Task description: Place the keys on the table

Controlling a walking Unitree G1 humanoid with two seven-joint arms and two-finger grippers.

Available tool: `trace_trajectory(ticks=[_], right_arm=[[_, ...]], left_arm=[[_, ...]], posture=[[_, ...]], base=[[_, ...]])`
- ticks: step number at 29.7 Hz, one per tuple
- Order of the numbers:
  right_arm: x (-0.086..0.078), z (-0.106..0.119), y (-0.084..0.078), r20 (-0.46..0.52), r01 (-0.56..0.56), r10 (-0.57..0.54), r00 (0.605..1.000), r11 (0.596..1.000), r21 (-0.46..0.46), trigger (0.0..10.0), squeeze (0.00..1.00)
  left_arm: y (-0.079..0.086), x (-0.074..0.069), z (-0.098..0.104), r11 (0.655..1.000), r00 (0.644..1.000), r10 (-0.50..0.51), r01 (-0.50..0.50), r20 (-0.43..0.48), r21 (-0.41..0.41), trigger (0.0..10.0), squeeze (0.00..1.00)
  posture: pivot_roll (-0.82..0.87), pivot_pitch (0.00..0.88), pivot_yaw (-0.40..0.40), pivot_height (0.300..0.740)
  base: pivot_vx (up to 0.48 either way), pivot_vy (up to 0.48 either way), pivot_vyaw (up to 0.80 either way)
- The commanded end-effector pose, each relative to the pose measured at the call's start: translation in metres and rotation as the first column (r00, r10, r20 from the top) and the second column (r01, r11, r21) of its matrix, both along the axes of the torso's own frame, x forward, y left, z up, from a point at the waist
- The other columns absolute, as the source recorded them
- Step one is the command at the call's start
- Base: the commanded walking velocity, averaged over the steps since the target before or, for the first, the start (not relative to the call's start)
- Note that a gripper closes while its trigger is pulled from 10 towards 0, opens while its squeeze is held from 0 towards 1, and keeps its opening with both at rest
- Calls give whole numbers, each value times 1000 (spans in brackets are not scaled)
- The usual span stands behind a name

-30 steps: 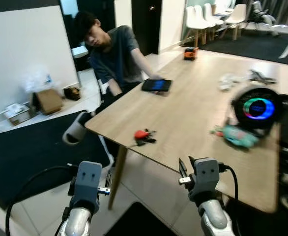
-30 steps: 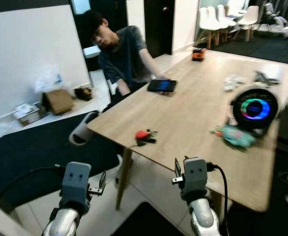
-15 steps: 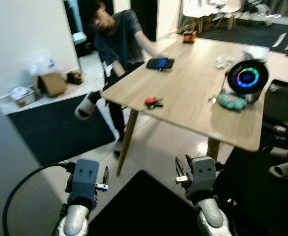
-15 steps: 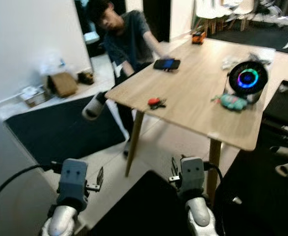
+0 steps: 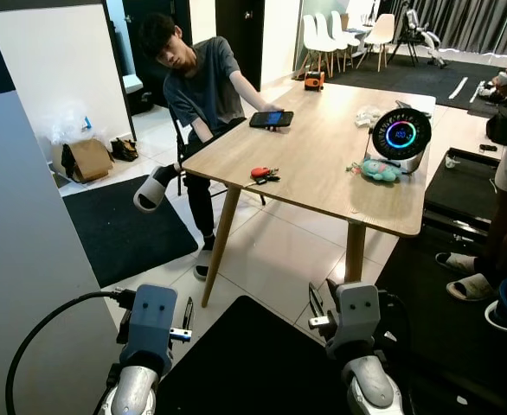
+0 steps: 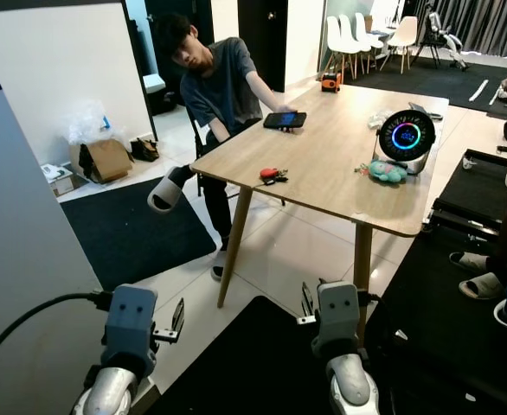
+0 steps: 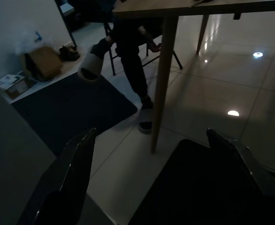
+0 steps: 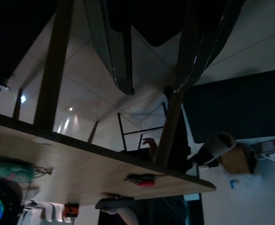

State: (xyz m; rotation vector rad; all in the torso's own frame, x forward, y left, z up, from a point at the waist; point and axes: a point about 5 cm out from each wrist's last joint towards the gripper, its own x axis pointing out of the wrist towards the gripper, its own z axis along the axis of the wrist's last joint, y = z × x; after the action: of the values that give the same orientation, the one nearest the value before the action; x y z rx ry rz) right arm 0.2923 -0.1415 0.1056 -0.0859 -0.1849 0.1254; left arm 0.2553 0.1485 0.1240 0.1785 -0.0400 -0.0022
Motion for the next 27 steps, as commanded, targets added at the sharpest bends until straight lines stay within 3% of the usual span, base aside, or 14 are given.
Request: trace_trajectory(ticks=[1, 27], right_arm=[[0, -1, -1, -3, 7, -7, 1000, 1000, -2, 10000, 0], [1, -1, 4, -4, -13, 13, 1000, 999, -40, 10000, 0]], left_arm=[[1, -1, -2, 1000, 1000, -1, 2, -12, 18, 10000, 0], [1, -1, -4, 1000, 1000, 9, -8, -28, 15, 10000, 0]], posture=[[180, 124, 21, 740], [179, 129, 22, 740]], base=[[0, 0, 0], [0, 0, 31]])
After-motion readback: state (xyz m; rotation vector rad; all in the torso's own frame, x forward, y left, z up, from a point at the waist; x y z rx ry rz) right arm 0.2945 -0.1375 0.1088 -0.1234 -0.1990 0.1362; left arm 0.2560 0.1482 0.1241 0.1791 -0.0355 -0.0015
